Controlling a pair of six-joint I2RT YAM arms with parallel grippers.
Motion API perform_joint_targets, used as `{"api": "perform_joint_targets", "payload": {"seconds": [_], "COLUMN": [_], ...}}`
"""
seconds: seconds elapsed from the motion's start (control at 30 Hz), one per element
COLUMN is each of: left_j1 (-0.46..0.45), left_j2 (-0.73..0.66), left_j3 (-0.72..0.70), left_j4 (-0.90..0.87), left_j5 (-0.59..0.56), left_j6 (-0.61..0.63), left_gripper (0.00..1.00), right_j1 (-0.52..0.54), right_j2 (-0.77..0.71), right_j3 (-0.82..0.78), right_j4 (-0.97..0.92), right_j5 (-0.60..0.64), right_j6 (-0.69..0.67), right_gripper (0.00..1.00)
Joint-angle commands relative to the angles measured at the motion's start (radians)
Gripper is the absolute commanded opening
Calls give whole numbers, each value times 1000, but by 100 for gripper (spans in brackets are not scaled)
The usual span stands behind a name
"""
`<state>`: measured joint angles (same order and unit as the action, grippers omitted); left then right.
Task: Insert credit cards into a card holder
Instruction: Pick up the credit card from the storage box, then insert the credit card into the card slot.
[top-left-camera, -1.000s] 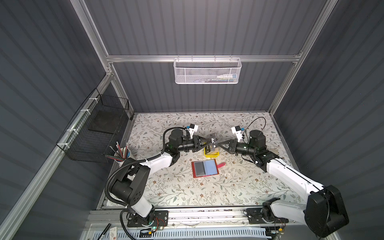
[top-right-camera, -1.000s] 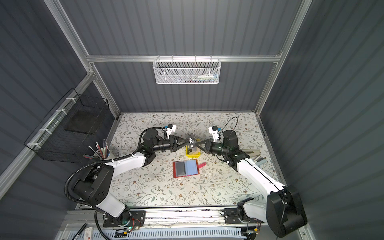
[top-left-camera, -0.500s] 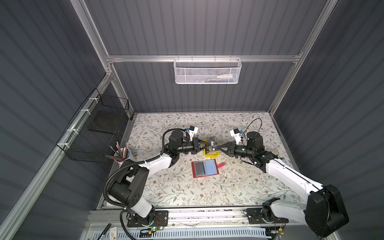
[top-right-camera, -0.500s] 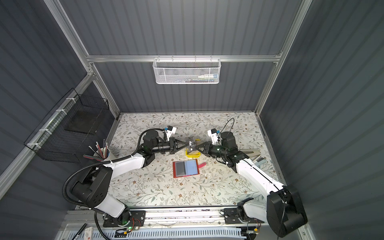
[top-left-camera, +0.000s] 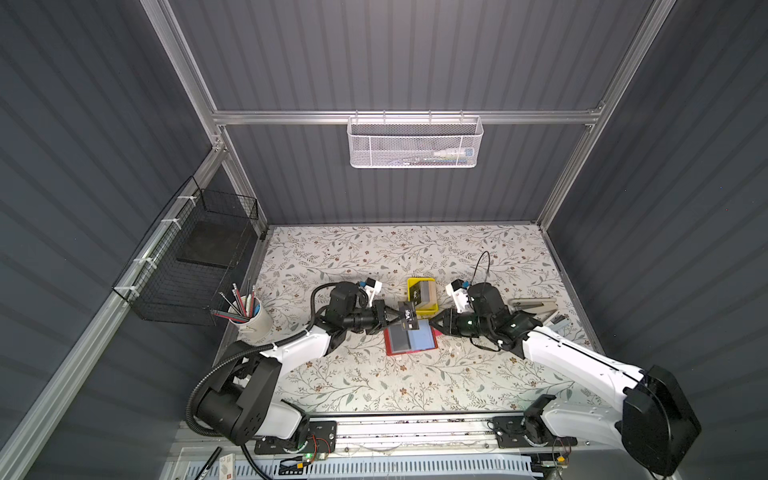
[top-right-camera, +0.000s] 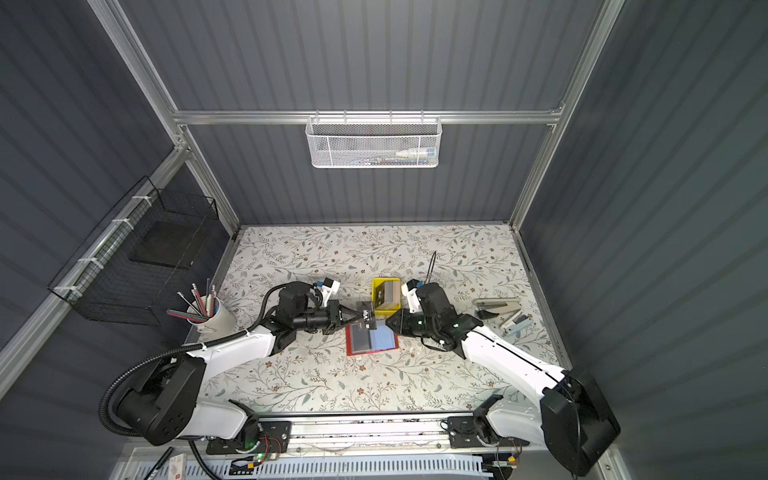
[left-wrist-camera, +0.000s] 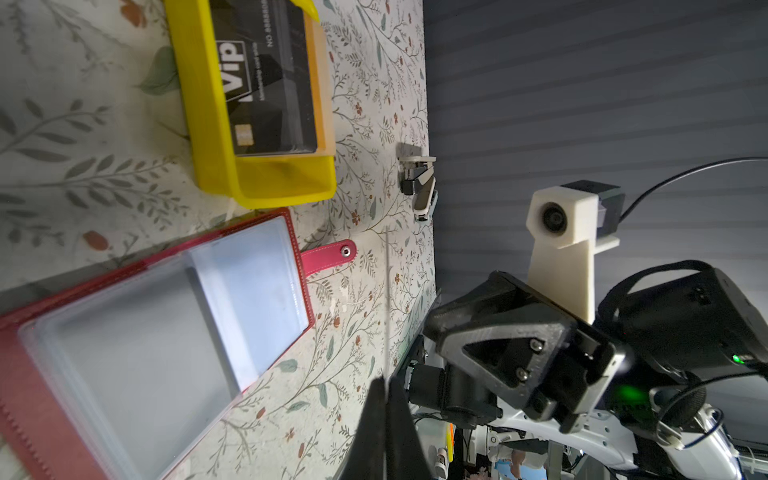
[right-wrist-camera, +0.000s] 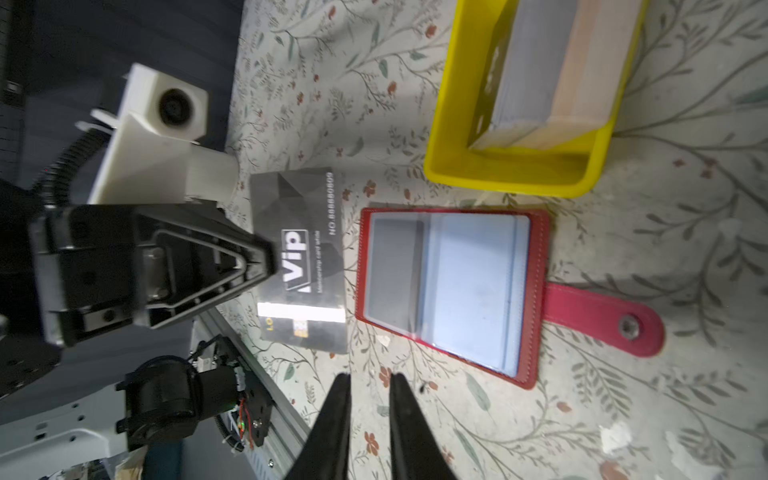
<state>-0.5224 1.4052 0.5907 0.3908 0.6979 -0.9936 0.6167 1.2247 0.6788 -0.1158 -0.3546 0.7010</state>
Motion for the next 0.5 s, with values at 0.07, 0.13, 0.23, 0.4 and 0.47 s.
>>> {"api": "perform_joint_targets", "payload": {"seconds": [0.07,0.13,0.23,0.4,0.47], "left_j1": [5,6,4,-6,-16], "left_j2": [-44,-45,-27,6,22], "left_j3": [-52,-64,-76,-87,-83], "left_j4": [-38,-31,-15,47,45], "left_j5": [-47,-59,-72,-94,-104], "left_j6": [26,23,21,-3,-1], "left_gripper": [0,0,0,0,0], "right_j1": [21,21,23,23,25], "right_j2": [72,99,150,208,228], "right_j3": [-22,-21,-7,0,3], "right_j4": [-53,-56,-69,-58,-59], "right_j5": [116,121,121,123,125], "right_j6": [-27,-26,-29,-32,-34], "right_gripper": [21,22,22,21,21]}}
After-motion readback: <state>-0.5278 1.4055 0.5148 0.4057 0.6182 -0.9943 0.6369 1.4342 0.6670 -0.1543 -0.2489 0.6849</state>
